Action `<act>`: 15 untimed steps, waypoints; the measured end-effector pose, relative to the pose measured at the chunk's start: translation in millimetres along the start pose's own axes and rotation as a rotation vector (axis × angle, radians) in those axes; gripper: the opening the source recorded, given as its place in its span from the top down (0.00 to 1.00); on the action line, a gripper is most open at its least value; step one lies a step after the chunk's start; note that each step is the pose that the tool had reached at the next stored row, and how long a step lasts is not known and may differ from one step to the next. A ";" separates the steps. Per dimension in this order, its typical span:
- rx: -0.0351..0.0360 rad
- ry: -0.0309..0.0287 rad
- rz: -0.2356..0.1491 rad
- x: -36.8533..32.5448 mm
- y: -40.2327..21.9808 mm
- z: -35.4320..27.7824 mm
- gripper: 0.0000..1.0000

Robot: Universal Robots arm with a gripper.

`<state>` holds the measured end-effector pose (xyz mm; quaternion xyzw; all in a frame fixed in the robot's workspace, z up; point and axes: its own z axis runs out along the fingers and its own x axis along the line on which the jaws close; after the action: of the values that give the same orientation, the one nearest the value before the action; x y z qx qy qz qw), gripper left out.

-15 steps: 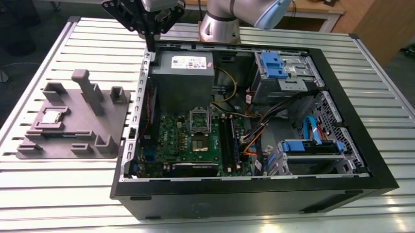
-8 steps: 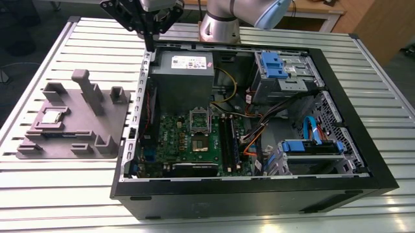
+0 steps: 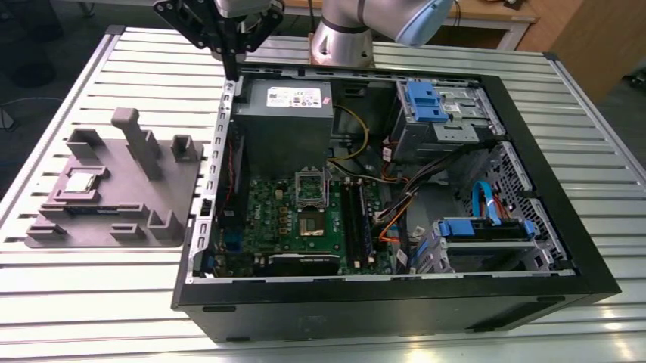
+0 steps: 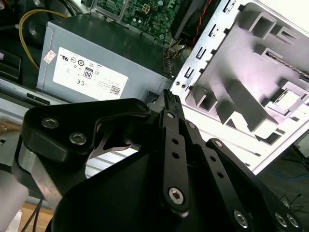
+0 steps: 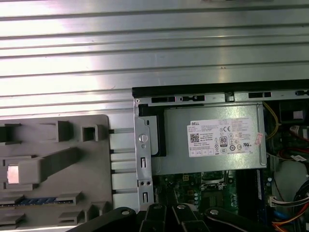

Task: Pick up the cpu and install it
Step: 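Reach for the cpu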

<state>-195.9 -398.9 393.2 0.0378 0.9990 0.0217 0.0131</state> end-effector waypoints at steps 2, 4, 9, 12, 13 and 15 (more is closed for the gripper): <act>0.0000 0.0000 0.000 0.8 -0.1 0.0 0.90; 0.0000 0.0000 0.000 1.4 -0.1 -0.1 0.90; 0.0000 0.0000 0.000 3.0 -0.2 -0.1 0.90; 0.0000 0.0000 0.000 4.0 -0.3 -0.1 0.90; 0.0000 0.0000 0.000 4.3 -0.3 -0.1 0.90; 0.0000 0.0000 0.000 4.9 -0.4 -0.1 0.90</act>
<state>-200.9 -398.9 393.2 0.0379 0.9990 0.0217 0.0131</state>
